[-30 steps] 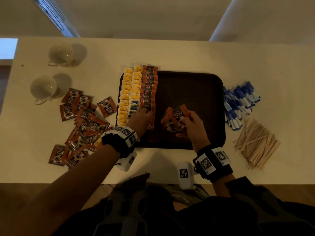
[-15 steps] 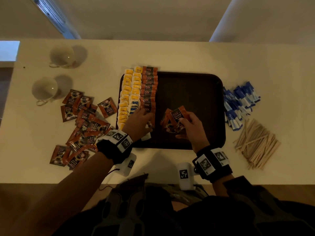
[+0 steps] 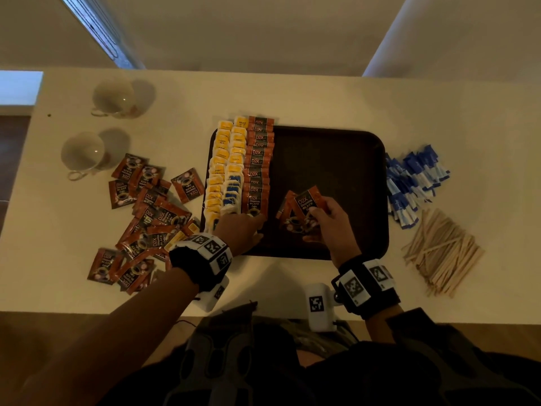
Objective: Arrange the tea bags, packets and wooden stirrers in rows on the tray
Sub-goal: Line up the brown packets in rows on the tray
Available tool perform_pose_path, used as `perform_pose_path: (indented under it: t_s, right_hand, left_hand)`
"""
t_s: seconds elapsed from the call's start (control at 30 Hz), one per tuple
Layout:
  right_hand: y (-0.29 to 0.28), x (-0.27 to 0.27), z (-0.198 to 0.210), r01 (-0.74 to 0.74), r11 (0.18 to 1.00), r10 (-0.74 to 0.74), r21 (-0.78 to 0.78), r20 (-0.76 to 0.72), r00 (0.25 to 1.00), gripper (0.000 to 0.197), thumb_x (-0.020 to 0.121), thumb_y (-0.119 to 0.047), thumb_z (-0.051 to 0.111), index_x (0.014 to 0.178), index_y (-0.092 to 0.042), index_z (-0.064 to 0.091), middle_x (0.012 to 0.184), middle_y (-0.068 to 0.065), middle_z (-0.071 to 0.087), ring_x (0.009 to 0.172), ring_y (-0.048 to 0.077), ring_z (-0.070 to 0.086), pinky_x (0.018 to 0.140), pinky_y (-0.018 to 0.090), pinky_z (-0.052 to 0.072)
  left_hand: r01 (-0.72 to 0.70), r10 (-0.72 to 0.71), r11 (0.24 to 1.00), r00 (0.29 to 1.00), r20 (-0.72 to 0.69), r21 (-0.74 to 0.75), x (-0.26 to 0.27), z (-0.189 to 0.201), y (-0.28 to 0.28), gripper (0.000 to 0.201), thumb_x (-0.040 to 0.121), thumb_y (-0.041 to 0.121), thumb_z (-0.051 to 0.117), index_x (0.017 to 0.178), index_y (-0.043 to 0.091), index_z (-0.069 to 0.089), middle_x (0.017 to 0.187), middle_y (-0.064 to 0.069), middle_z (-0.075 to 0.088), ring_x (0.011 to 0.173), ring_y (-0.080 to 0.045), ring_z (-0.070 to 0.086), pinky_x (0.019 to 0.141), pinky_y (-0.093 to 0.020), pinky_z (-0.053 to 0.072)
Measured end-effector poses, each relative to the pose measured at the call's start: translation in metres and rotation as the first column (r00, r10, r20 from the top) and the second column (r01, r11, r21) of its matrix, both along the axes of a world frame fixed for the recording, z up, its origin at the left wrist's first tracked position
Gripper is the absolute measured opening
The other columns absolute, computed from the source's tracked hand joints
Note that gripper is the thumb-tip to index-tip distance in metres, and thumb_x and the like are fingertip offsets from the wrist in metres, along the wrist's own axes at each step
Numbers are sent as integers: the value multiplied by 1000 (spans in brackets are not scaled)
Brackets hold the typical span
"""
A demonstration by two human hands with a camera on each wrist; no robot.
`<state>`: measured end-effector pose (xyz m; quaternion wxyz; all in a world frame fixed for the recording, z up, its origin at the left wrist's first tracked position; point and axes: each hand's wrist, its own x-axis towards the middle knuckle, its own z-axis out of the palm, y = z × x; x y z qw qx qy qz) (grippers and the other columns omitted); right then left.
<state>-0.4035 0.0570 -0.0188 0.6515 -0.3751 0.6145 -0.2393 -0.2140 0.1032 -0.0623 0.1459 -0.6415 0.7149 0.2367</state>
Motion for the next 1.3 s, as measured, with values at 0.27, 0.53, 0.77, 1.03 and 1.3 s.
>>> perform_pose_path:
  t_s: [0.27, 0.53, 0.77, 1.03, 1.3]
  right_hand:
    - [0, -4, 0, 11, 1000, -11, 6, 3, 1000, 13, 97, -13, 45, 108, -17, 51, 102, 0, 58, 85, 14, 62, 52, 21, 55]
    - [-1, -4, -3, 3, 1000, -3, 16, -18, 1000, 15, 97, -12, 46, 111, -15, 51, 101, -1, 57, 85, 14, 62, 51, 22, 56]
    - [-1, -3, -3, -27, 1000, 27, 13, -20, 999, 15, 97, -12, 45, 111, -16, 50, 102, -1, 56, 85, 13, 61, 52, 21, 56]
    - [-2, -5, -2, -35, 999, 36, 19, -28, 999, 15, 97, -12, 45, 110, -17, 50, 106, 2, 56, 85, 14, 61, 54, 23, 56]
    - [-1, 2, -1, -80, 996, 80, 34, -3, 997, 16, 97, -12, 47, 111, -17, 50, 113, 7, 55, 94, 21, 61, 52, 23, 57]
  left_hand:
    - [-280, 267, 959, 946, -183, -49, -4, 2, 15, 34, 96, 30, 47, 125, 12, 47, 113, -7, 62, 99, -23, 61, 80, -31, 48]
    - [-774, 665, 625, 464, -585, 97, 24, 5, 47, 28, 84, 12, 67, 101, 18, 45, 105, -3, 60, 87, -14, 59, 65, -21, 47]
    - [-672, 675, 711, 570, -469, 209, 43, 0, 44, 40, 81, 11, 69, 113, 14, 45, 102, -9, 65, 89, -21, 63, 76, -36, 53]
    - [-515, 480, 855, 828, -289, -57, 37, -2, 42, 51, 83, 25, 68, 125, 13, 43, 127, -9, 47, 107, -27, 54, 78, -33, 47]
    - [-422, 397, 906, 875, -278, -32, 37, -2, 35, 34, 87, 23, 62, 118, 14, 52, 120, -5, 51, 100, -21, 53, 73, -26, 40]
